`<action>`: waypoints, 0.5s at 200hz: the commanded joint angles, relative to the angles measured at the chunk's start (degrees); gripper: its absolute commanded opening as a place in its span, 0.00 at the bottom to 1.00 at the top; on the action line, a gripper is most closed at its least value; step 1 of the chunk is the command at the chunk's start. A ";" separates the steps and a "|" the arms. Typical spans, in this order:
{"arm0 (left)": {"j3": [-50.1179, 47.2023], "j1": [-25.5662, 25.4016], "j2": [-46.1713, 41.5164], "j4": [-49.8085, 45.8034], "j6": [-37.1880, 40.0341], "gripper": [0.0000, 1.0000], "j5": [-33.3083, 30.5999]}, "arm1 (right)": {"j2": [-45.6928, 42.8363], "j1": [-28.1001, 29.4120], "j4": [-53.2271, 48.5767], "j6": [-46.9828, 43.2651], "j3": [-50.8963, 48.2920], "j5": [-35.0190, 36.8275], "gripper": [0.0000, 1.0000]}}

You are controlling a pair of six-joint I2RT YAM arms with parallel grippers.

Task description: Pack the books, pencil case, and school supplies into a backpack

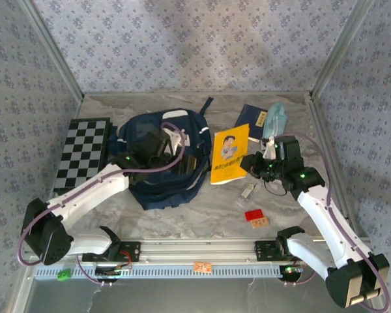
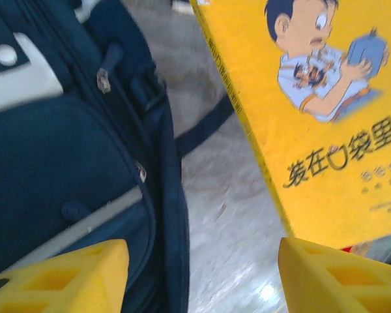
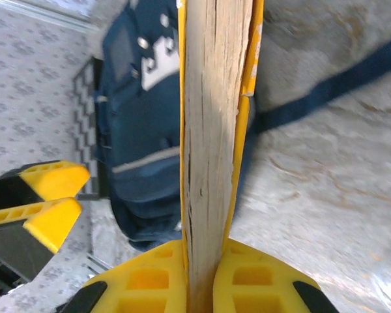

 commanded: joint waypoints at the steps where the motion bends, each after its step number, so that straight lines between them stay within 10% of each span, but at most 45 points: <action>1: 2.16 -2.00 2.76 -7.79 8.55 0.64 -5.38 | -2.70 -0.09 -0.65 -2.36 -2.72 0.48 0.00; 100: 9.96 -9.26 17.82 -12.37 17.15 0.67 -15.17 | -4.24 -0.68 1.41 -2.69 -9.41 -0.60 0.00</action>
